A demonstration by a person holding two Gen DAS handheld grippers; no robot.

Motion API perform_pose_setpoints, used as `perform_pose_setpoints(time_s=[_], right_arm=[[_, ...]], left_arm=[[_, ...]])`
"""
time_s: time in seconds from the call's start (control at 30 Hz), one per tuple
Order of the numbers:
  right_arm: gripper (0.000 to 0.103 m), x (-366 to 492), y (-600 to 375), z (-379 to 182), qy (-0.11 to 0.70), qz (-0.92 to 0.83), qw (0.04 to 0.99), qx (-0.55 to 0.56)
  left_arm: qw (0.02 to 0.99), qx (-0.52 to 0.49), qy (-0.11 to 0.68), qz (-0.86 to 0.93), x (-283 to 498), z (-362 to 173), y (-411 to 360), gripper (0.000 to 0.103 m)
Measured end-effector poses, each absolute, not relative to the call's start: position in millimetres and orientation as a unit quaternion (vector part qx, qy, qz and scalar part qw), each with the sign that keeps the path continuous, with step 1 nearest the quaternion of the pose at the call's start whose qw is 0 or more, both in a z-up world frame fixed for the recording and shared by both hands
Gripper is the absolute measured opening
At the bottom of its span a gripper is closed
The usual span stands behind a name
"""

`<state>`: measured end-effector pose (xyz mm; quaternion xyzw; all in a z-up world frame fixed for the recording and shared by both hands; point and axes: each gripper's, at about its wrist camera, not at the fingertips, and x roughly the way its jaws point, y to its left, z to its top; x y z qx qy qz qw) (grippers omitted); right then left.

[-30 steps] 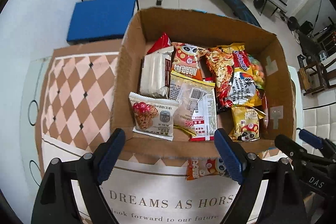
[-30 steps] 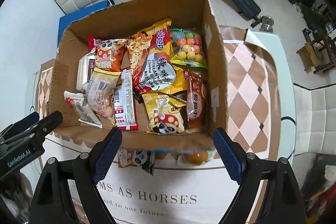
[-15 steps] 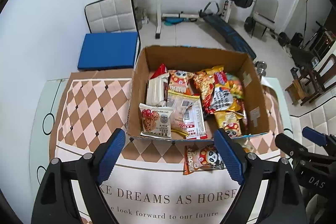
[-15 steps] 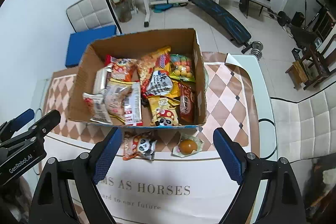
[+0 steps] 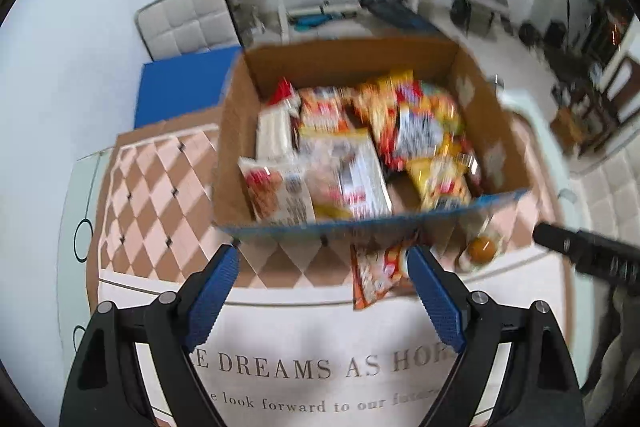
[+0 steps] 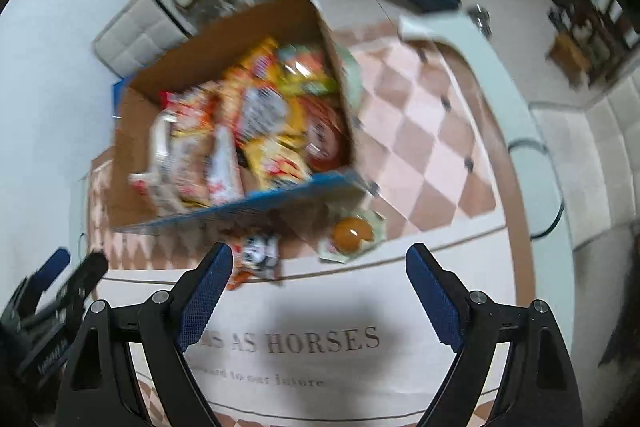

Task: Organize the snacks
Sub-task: 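Grasp the egg-yolk pastry with the right tool while the left tool grasps the panda-face bag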

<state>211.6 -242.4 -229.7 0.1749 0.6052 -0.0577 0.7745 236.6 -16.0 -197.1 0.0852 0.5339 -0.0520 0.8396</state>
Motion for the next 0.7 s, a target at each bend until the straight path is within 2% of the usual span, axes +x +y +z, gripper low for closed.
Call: perform_pose_setpoints(time_s=[0.2,0.37,0.43,0.5,0.7], right_arm=[[0.09,221.5,-260.4,-308.2,0.642,-0.078,0.73,0.223],[0.088,234.9,-262.7,-347.7,0.652,-0.089,0.717,0.229],[0.083,238.4,-260.0,-355.6,0.655,-0.091,0.717,0.219],[0.063,240.1,-258.7,-363.6,0.663,-0.091,0.713,0.209],[0.063,227.9,-264.9,-369.5,0.673,-0.081,0.706,0.205]], left_arm=[[0.807,0.11,0.576,-0.065,243.5,-260.9,-32.8,0.087],[0.806,0.17,0.559,-0.095,245.7,-285.2,-55.9,0.087],[0.806,0.206,0.543,-0.111,244.5,-289.9,-67.0,0.087],[0.799,0.247,0.531,-0.136,241.0,-296.5,-81.8,0.087],[0.773,0.321,0.512,-0.193,231.5,-314.3,-115.2,0.087]])
